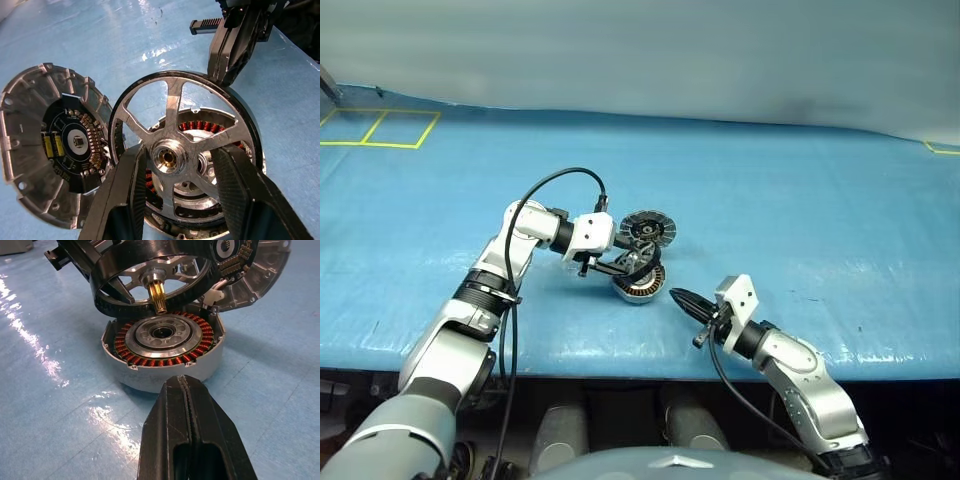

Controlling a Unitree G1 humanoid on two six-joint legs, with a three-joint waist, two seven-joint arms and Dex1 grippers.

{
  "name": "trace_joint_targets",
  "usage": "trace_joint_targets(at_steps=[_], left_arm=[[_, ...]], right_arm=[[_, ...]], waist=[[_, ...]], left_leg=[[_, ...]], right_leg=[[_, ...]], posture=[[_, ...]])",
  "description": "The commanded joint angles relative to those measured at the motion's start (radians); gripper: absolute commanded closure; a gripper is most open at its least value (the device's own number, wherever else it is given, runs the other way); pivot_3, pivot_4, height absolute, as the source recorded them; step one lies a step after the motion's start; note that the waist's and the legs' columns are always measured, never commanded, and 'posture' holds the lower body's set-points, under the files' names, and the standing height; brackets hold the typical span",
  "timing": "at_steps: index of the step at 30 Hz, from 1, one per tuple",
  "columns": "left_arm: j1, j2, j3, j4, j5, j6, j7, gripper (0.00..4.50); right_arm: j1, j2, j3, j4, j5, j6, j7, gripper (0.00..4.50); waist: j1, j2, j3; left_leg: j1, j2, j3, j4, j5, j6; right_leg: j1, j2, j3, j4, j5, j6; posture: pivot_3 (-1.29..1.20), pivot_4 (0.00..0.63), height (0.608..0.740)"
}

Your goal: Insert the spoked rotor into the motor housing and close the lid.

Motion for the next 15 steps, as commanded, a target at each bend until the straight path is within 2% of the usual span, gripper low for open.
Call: trace_joint_targets(at_steps=[1, 15], left_arm=[[-0.026, 0.002, 0.003, -0.002, 0.004, -0.019, -0.003, 2.8], [-0.023, 0.015, 0.008, 0.002, 0.018, -0.028, -0.007, 2.8]], right_arm=[[0.004, 0.002, -0.017, -0.037, 0.004, -0.023, -0.005, 4.5], [0.002, 0.006, -0.014, -0.029, -0.019, -0.029, -0.025, 4.5]], waist=[[0.0, 0.0, 0.0], [0.0, 0.0, 0.0]], left_leg=[[0.0, 0.0, 0.0, 0.0, 0.0, 0.0], [0.0, 0.0, 0.0, 0.0, 0.0, 0.0]], right_leg=[[0.0, 0.0, 0.0, 0.0, 0.0, 0.0], [0.0, 0.0, 0.0, 0.0, 0.0, 0.0]], posture=[[0.0, 0.15, 0.74], [0.0, 0.15, 0.74]])
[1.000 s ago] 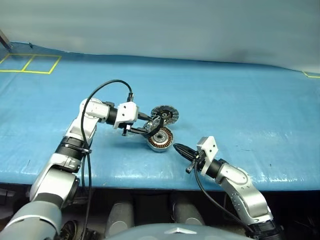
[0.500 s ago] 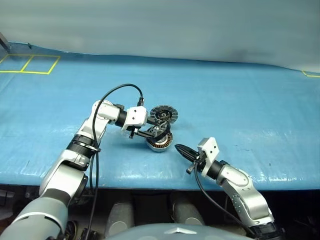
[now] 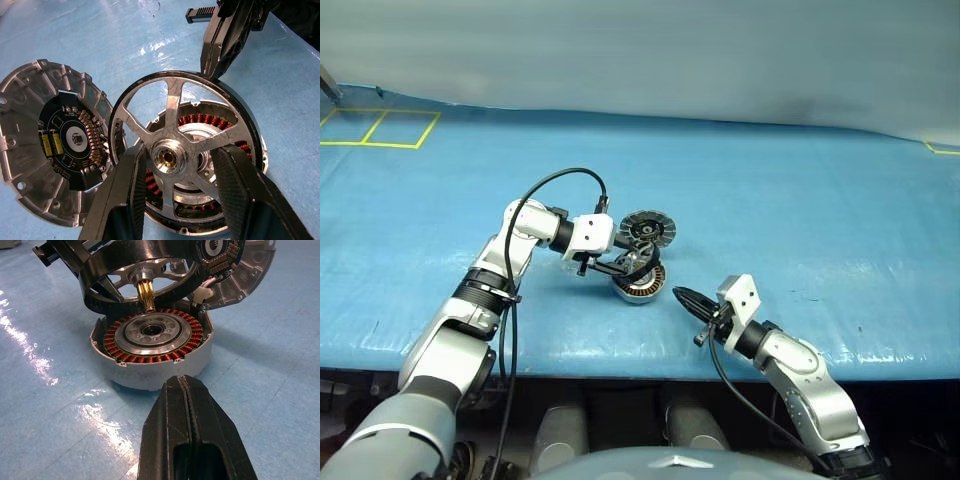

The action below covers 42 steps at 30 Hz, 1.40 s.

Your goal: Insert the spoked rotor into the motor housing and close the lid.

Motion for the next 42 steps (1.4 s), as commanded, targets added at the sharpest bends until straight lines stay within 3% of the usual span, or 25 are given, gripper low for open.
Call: trace_joint_targets(at_steps=[1, 32, 33, 37, 42], left_arm=[[-0.018, 0.013, 0.009, -0.004, -0.004, -0.011, -0.004, 2.8], [-0.04, 0.02, 0.001, 0.032, 0.012, -0.032, -0.015, 2.8], [-0.04, 0.019, 0.005, 0.033, 0.013, -0.04, -0.007, 2.09], [-0.044, 0.018, 0.011, 0.032, 0.015, -0.034, 0.01, 0.85], [-0.044, 0.022, 0.014, 0.03, 0.01, -0.035, 0.011, 0.85]], right_arm=[[-0.002, 0.003, -0.011, -0.027, -0.002, -0.026, -0.004, 4.5], [-0.006, 0.007, -0.006, -0.027, -0.021, -0.02, -0.013, 4.5], [-0.007, 0.007, -0.006, -0.027, -0.021, -0.019, -0.013, 4.5], [-0.011, 0.007, -0.005, -0.024, -0.023, -0.019, -0.013, 4.5], [-0.014, 0.008, -0.005, -0.021, -0.026, -0.021, -0.014, 4.5]], waist=[[0.0, 0.0, 0.0], [0.0, 0.0, 0.0], [0.0, 0.0, 0.0], [0.0, 0.0, 0.0], [0.0, 0.0, 0.0]], left_leg=[[0.0, 0.0, 0.0, 0.0, 0.0, 0.0], [0.0, 0.0, 0.0, 0.0, 0.0, 0.0], [0.0, 0.0, 0.0, 0.0, 0.0, 0.0], [0.0, 0.0, 0.0, 0.0, 0.0, 0.0], [0.0, 0.0, 0.0, 0.0, 0.0, 0.0]], right_leg=[[0.0, 0.0, 0.0, 0.0, 0.0, 0.0], [0.0, 0.0, 0.0, 0.0, 0.0, 0.0], [0.0, 0.0, 0.0, 0.0, 0.0, 0.0], [0.0, 0.0, 0.0, 0.0, 0.0, 0.0], [0.0, 0.0, 0.0, 0.0, 0.0, 0.0]], posture=[[0.0, 0.15, 0.74], [0.0, 0.15, 0.74], [0.0, 0.15, 0.74], [0.0, 0.15, 0.74], [0.0, 0.15, 0.74]])
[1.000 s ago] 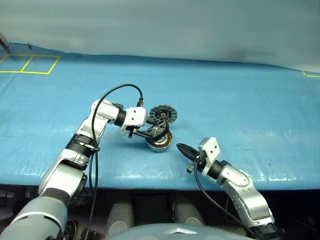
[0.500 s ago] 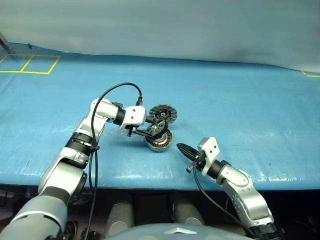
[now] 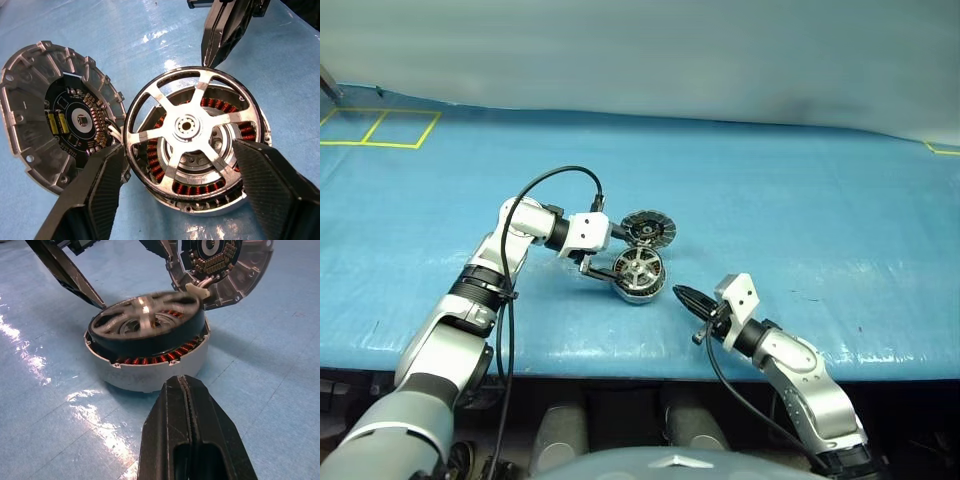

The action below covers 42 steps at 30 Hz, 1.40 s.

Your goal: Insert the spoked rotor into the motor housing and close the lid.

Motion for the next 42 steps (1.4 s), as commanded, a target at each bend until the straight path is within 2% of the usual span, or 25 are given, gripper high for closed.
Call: trace_joint_targets(at_steps=[1, 8, 14, 19, 22, 28, 34, 37, 42], left_arm=[[-0.025, 0.007, 0.017, -0.013, -0.006, -0.009, 0.008, 0.85], [-0.004, 0.015, 0.044, -0.048, -0.046, 0.023, 0.004, 0.85], [0.073, 0.044, 0.065, -0.156, -0.11, 0.103, -0.014, 0.85], [0.19, 0.09, 0.118, -0.319, -0.252, 0.307, -0.054, 0.85], [0.242, 0.103, 0.142, -0.376, -0.294, 0.369, -0.046, 0.85], [0.361, 0.041, 0.209, -0.44, -0.355, 0.349, 0.068, 0.85], [0.458, -0.032, 0.24, -0.434, -0.366, 0.254, 0.143, 0.85], [0.488, -0.072, 0.263, -0.437, -0.412, 0.256, 0.163, 0.85], [0.546, -0.089, 0.287, -0.47, -0.488, 0.318, 0.156, 0.85]], right_arm=[[-0.007, 0.002, -0.009, -0.021, 0.002, -0.022, -0.001, 4.5], [-0.008, 0.002, -0.011, -0.024, 0.001, -0.022, -0.001, 4.5], [-0.011, 0.001, -0.013, -0.024, 0.0, -0.022, -0.001, 4.5], [-0.033, 0.005, -0.036, -0.043, -0.011, 0.009, -0.049, 4.5], [-0.052, 0.004, -0.042, -0.048, -0.032, 0.036, -0.089, 4.5], [-0.141, 0.006, -0.047, -0.015, -0.113, 0.126, -0.195, 4.5], [-0.282, 0.021, -0.059, 0.074, -0.158, 0.162, -0.258, 4.5], [-0.365, 0.019, -0.055, 0.145, -0.159, 0.17, -0.24, 4.5], [-0.575, 0.036, -0.075, 0.411, -0.099, 0.116, -0.12, 4.5]], waist=[[0.0, 0.0, 0.0], [0.0, 0.0, 0.0], [-0.002, 0.0, 0.0], [-0.006, 0.0, 0.0], [-0.007, 0.0, 0.0], [-0.005, 0.001, 0.0], [-0.006, 0.001, 0.0], [-0.007, 0.001, 0.0], [-0.018, 0.001, 0.0]], left_leg=[[0.0, 0.0, 0.0, 0.0, 0.0, 0.0], [0.0, 0.0, 0.0, 0.0, 0.0, 0.0], [0.0, 0.0, 0.0, -0.001, 0.0, 0.0], [0.0, 0.0, 0.0, 0.0, 0.0, 0.0], [0.0, 0.0, 0.0, 0.0, 0.0, 0.0], [0.001, 0.0, 0.0, 0.0, 0.0, 0.0], [0.001, 0.0, 0.001, 0.0, 0.0, 0.0], [0.001, 0.0, 0.001, 0.0, 0.0, 0.0], [0.002, 0.0, 0.002, 0.0, 0.0, 0.0]], right_leg=[[0.0, 0.0, 0.0, 0.0, 0.0, 0.0], [0.0, 0.0, 0.0, 0.0, 0.0, 0.0], [0.0, 0.0, 0.0, 0.0, 0.0, 0.0], [0.0, 0.0, 0.0, 0.0, 0.0, 0.0], [0.0, -0.001, 0.0, 0.0, 0.0, 0.0], [0.0, -0.001, 0.0, 0.0, 0.0, 0.0], [0.0, -0.001, 0.0, 0.0, 0.0, 0.0], [0.0, -0.001, 0.0, 0.0, 0.0, 0.0], [0.001, -0.001, 0.0, 0.0, 0.001, 0.0]], posture=[[0.0, 0.15, 0.74], [0.0, 0.15, 0.74], [0.0, 0.15, 0.74], [0.0, 0.15, 0.74], [0.0, 0.15, 0.74], [0.0, 0.15, 0.74], [0.0, 0.15, 0.74], [0.0, 0.15, 0.74], [0.0, 0.15, 0.74]])
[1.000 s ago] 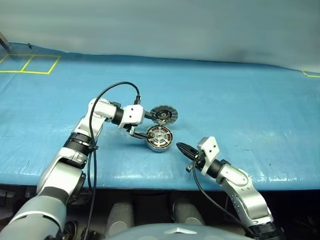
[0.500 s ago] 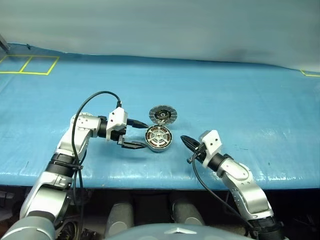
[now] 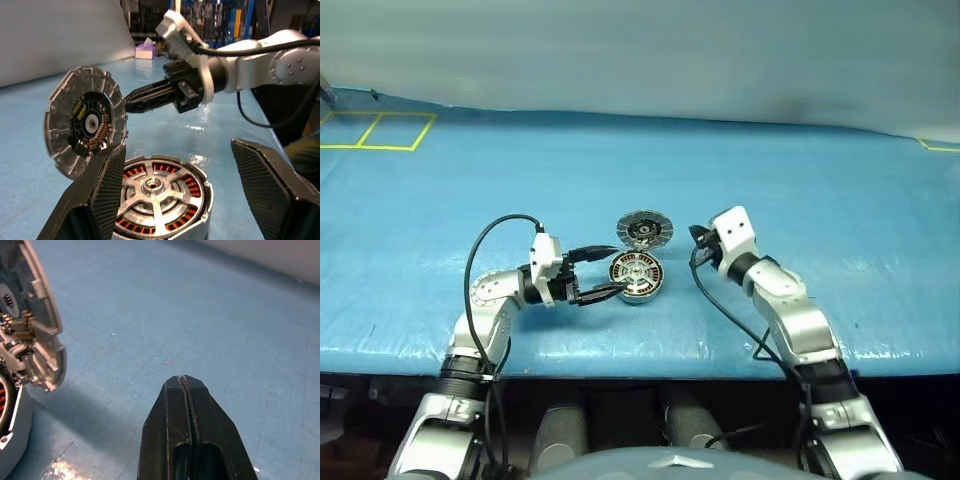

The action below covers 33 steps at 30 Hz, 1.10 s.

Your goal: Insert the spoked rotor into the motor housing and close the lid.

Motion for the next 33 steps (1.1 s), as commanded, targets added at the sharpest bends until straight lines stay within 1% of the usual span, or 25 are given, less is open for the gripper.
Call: trace_joint_targets(at_steps=[1, 5, 7, 9, 11, 14, 20, 24, 29, 33], left_arm=[[0.031, 0.002, 0.029, -0.067, -0.07, 0.041, -0.005, 0.85], [0.065, 0.012, 0.054, -0.083, -0.093, 0.031, -0.018, 0.85], [0.078, 0.014, 0.065, -0.076, -0.082, 0.002, -0.015, 0.85], [0.086, 0.015, 0.07, -0.07, -0.067, -0.025, -0.012, 0.85], [0.093, 0.018, 0.074, -0.066, -0.057, -0.045, -0.006, 0.85], [0.103, 0.024, 0.082, -0.061, -0.051, -0.067, -0.001, 0.85], [0.113, 0.051, 0.105, -0.067, -0.071, -0.058, 0.004, 0.85], [0.115, 0.069, 0.116, -0.071, -0.074, -0.05, -0.002, 0.85], [0.112, 0.076, 0.115, -0.068, -0.066, -0.056, 0.002, 0.85], [0.105, 0.07, 0.108, -0.053, -0.052, -0.072, 0.006, 0.85]], right_arm=[[-0.13, 0.009, -0.038, 0.147, 0.06, -0.058, 0.1, 4.5], [-0.258, 0.04, -0.063, 0.284, 0.16, -0.067, 0.265, 4.5], [-0.311, 0.046, -0.059, 0.355, 0.174, -0.071, 0.331, 4.5], [-0.346, 0.052, -0.055, 0.409, 0.183, -0.072, 0.379, 4.5], [-0.371, 0.06, -0.048, 0.454, 0.186, -0.074, 0.426, 4.5], [-0.386, 0.072, -0.033, 0.472, 0.203, -0.062, 0.51, 4.5], [-0.355, 0.058, 0.016, 0.403, 0.191, -0.049, 0.617, 4.5], [-0.282, 0.013, 0.074, 0.27, 0.171, -0.046, 0.672, 4.5], [-0.19, -0.034, 0.153, 0.15, 0.099, -0.058, 0.651, 4.5], [-0.128, -0.032, 0.192, 0.114, 0.047, -0.073, 0.598, 4.5]], waist=[[-0.005, 0.0, 0.0], [-0.004, 0.001, 0.0], [-0.005, 0.001, 0.0], [-0.005, 0.001, 0.0], [-0.003, 0.001, 0.0], [-0.003, 0.001, 0.001], [-0.008, 0.002, 0.001], [-0.005, 0.003, 0.002], [-0.003, 0.003, 0.002], [-0.005, 0.003, 0.002]], left_leg=[[0.0, 0.0, 0.0, 0.0, 0.0, 0.0], [0.0, 0.0, -0.001, -0.002, 0.0, 0.0], [0.0, 0.0, -0.001, -0.003, 0.0, 0.0], [0.0, 0.0, -0.001, -0.004, 0.0, 0.0], [0.0, 0.0, -0.001, -0.004, 0.0, 0.0], [0.0, 0.0, -0.001, -0.005, 0.0, 0.0], [0.0, 0.0, -0.001, -0.005, 0.0, 0.0], [0.0, 0.0, -0.001, -0.005, 0.0, 0.0], [0.0, 0.0, -0.001, -0.006, 0.0, 0.0], [0.001, 0.0, -0.001, -0.006, 0.0, 0.0]], right_leg=[[0.0, 0.0, 0.0, 0.0, 0.0, 0.0], [0.0, 0.001, 0.0, 0.0, 0.0, 0.0], [0.0, 0.001, 0.0, -0.001, 0.0, 0.0], [0.0, 0.001, 0.0, -0.001, 0.0, -0.001], [0.0, 0.001, -0.001, -0.002, 0.003, -0.005], [0.0, 0.001, -0.001, -0.003, 0.003, -0.005], [-0.001, 0.001, -0.001, -0.002, 0.003, -0.005], [-0.001, 0.001, -0.001, -0.002, 0.002, -0.005], [-0.002, 0.0, -0.001, -0.003, 0.0, -0.003], [-0.002, 0.001, -0.001, -0.002, -0.001, -0.002]], posture=[[0.0, 0.15, 0.74], [0.0, 0.15, 0.74], [0.0, 0.15, 0.74], [0.0, 0.15, 0.74], [0.0, 0.15, 0.74], [0.0, 0.15, 0.74], [0.0, 0.15, 0.74], [0.0, 0.15, 0.74], [0.0, 0.15, 0.74], [0.0, 0.15, 0.74]])
